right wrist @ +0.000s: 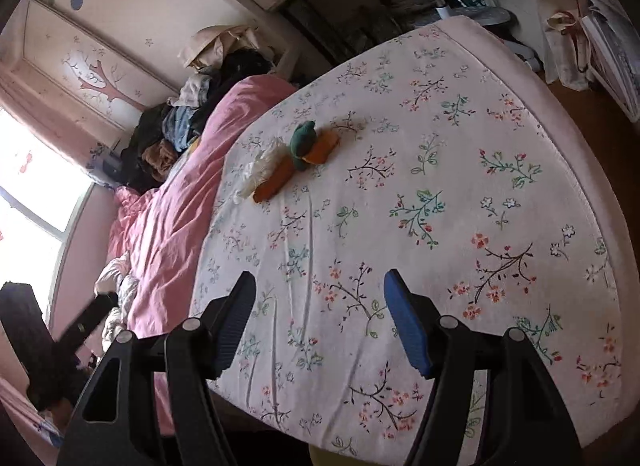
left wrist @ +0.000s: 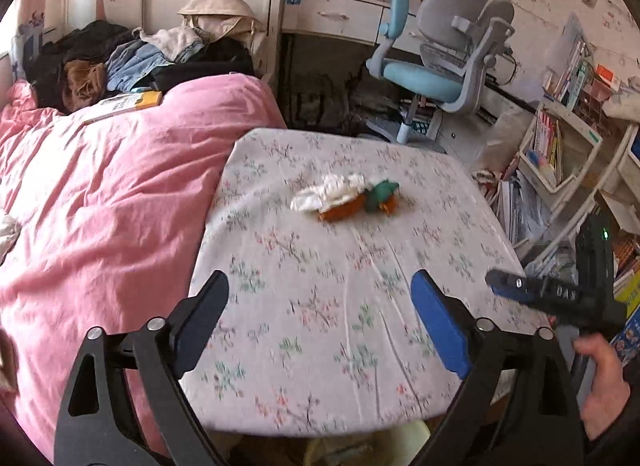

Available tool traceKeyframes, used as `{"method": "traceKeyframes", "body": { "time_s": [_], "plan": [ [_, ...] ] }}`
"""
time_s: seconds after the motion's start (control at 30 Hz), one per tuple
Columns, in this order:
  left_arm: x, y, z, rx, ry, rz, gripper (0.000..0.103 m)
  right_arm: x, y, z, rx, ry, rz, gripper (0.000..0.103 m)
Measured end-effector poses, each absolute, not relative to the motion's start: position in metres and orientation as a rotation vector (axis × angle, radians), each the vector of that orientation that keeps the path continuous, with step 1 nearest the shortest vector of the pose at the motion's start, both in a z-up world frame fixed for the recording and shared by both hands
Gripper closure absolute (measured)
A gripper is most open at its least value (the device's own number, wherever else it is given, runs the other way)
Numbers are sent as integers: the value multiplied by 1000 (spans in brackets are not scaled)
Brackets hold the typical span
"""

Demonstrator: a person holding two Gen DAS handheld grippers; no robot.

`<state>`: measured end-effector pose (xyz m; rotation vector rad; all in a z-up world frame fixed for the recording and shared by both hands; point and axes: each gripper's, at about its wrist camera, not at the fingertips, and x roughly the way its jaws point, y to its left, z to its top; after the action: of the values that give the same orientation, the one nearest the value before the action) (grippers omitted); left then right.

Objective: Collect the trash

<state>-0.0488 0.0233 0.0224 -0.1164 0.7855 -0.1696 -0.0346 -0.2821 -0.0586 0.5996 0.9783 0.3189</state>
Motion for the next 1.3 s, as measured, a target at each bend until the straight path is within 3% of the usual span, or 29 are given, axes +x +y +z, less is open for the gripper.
{"method": "traceKeyframes", "body": {
  "time_s": [0.13, 0.27, 1.3],
  "plan": [
    [-34, 34, -3, -163, 897, -147, 13, -31, -280, -57, 568, 968, 283, 39],
    [-40, 32, -7, -121, 886, -135, 13, -27, -280, -58, 566, 950, 257, 35],
    [-45, 11, -15, 4, 892, -130, 9, -29, -279, -53, 462, 945, 201, 34]
  ]
}}
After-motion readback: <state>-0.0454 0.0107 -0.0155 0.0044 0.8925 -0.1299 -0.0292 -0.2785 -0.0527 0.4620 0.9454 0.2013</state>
